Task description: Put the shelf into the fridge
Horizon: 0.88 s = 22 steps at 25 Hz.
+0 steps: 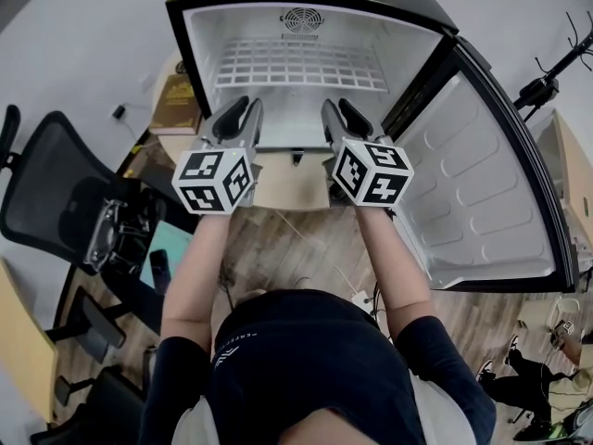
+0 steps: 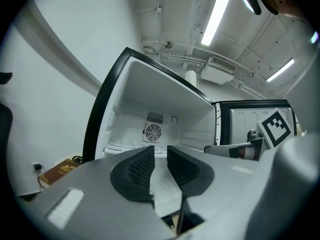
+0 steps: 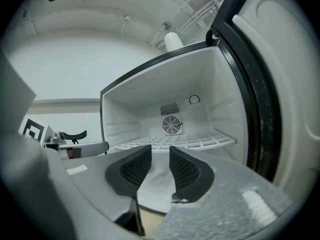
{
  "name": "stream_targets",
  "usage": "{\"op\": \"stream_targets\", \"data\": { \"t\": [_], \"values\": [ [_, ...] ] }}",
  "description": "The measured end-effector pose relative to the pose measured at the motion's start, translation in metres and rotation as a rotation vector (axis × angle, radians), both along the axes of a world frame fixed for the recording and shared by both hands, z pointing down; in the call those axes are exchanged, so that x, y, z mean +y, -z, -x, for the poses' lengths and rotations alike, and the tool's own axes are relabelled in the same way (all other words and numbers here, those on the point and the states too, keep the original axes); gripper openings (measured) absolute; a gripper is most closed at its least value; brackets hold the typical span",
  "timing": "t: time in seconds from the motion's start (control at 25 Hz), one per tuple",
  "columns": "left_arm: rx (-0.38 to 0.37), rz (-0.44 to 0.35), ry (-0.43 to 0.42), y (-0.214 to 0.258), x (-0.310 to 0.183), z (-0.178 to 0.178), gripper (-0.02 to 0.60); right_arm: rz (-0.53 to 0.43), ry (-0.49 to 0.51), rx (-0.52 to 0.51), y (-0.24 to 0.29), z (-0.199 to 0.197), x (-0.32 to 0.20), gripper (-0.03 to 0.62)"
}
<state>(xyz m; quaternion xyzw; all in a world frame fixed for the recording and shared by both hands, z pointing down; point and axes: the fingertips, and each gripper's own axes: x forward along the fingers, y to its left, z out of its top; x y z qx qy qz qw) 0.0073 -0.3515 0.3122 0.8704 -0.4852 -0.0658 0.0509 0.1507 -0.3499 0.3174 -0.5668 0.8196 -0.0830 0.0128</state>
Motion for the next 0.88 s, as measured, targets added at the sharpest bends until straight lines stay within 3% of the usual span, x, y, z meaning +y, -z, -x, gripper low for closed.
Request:
{"op": "stream_targets", "data": {
  "t": [0.44,0.88],
  "values": [
    [0.013,-0.010,-0.022,0.006,0.032,0.002,0.040,-0.029,0.000,-0.013,0.004,-0.003,0.031,0.077],
    [0.010,0.030,-0.023,-0.009,0.053,0.008,0.028,-0.025,-0.003,-0.027,-0.005,-0.005,0.052,0.041]
  ]
}}
